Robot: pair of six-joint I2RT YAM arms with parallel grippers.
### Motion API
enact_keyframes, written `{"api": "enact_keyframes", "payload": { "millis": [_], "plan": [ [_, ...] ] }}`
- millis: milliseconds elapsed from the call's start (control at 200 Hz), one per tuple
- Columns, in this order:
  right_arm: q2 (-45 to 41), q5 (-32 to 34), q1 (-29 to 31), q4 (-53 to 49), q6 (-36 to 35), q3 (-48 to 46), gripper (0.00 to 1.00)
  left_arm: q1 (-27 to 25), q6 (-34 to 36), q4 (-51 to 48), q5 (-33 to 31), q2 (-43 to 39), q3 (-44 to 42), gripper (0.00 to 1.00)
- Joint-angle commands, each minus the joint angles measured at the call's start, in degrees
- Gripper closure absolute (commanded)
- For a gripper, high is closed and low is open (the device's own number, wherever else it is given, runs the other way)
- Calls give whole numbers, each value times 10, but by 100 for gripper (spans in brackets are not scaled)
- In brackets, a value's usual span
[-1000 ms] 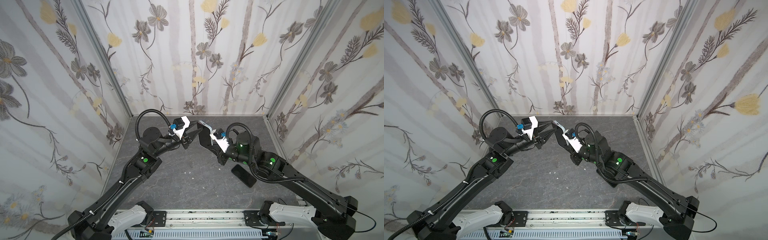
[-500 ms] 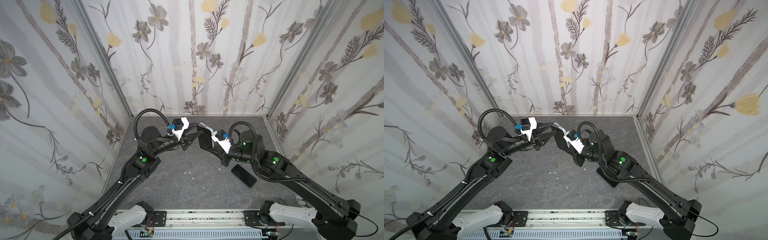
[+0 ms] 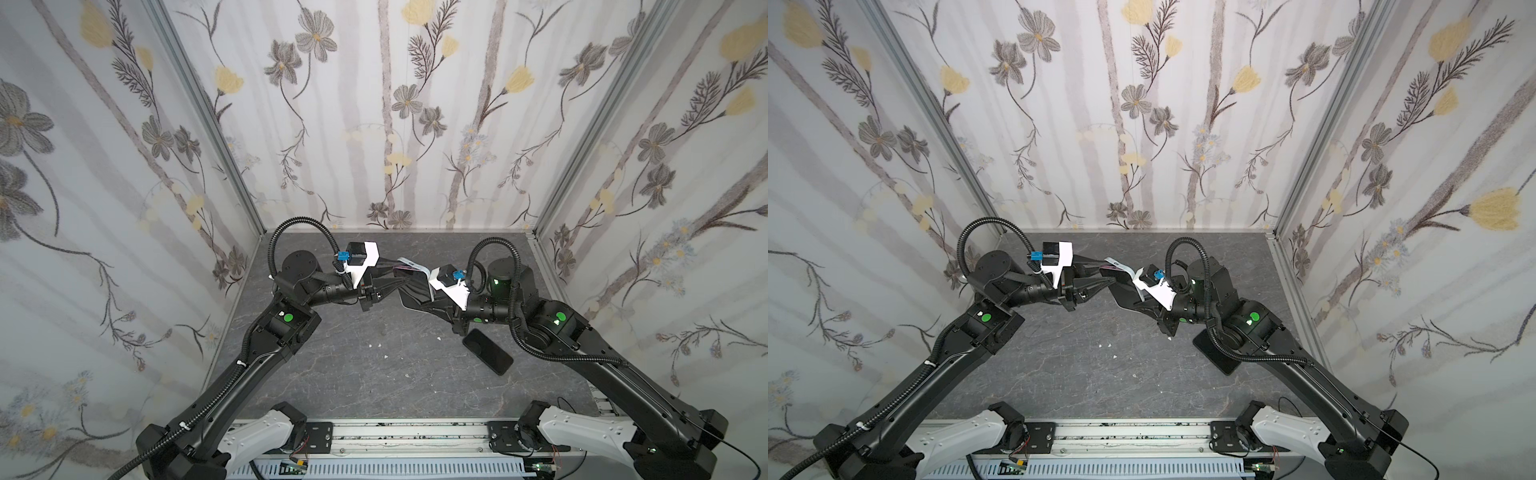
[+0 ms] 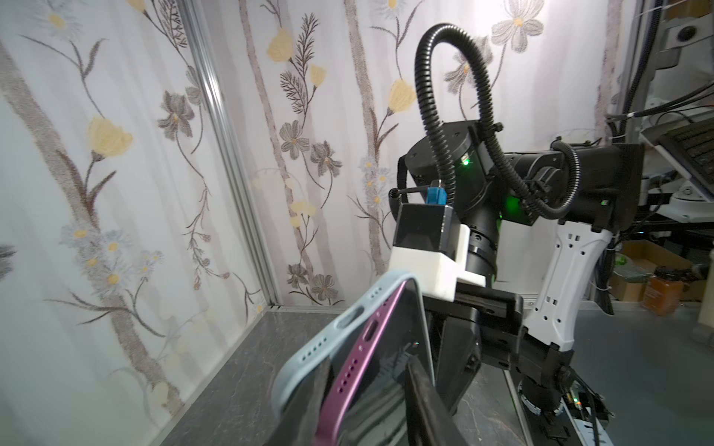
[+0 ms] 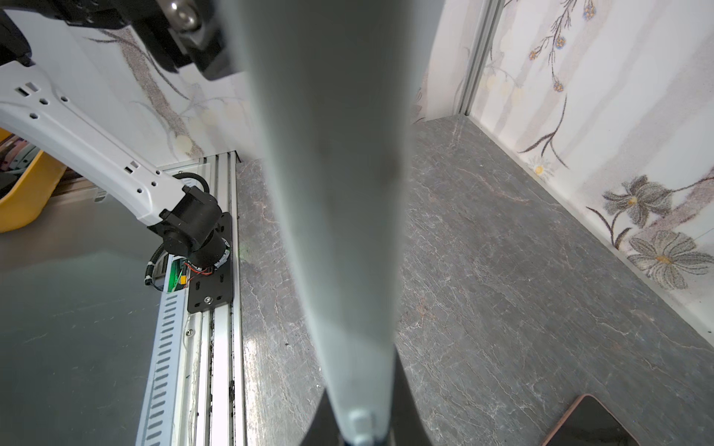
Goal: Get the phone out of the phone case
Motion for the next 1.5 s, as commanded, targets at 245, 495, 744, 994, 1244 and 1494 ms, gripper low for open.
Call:
{"api": "enact_keyframes", "payload": {
  "millis": [245, 495, 744, 994, 1244, 1494],
  "plan": [
    [-41, -113, -16, 233, 47, -29, 100, -18, -93, 55, 130, -3, 1, 65],
    [-54, -137, -16, 351, 109, -55, 100, -35, -114, 94, 106, -4, -22, 67],
    [-46, -119, -16, 305, 87, -52, 100, -37, -108, 99, 87, -7, -30, 84],
    [-38, -109, -17, 239, 58, -49, 94, -35, -100, 99, 56, -10, -29, 100],
    [-94, -55, -51, 205, 63, -87, 52, -11, -18, -2, 15, -19, -17, 100],
    [-99, -6, -72, 105, 67, -25, 47, -13, 114, -164, -34, 0, 15, 100]
  ]
}}
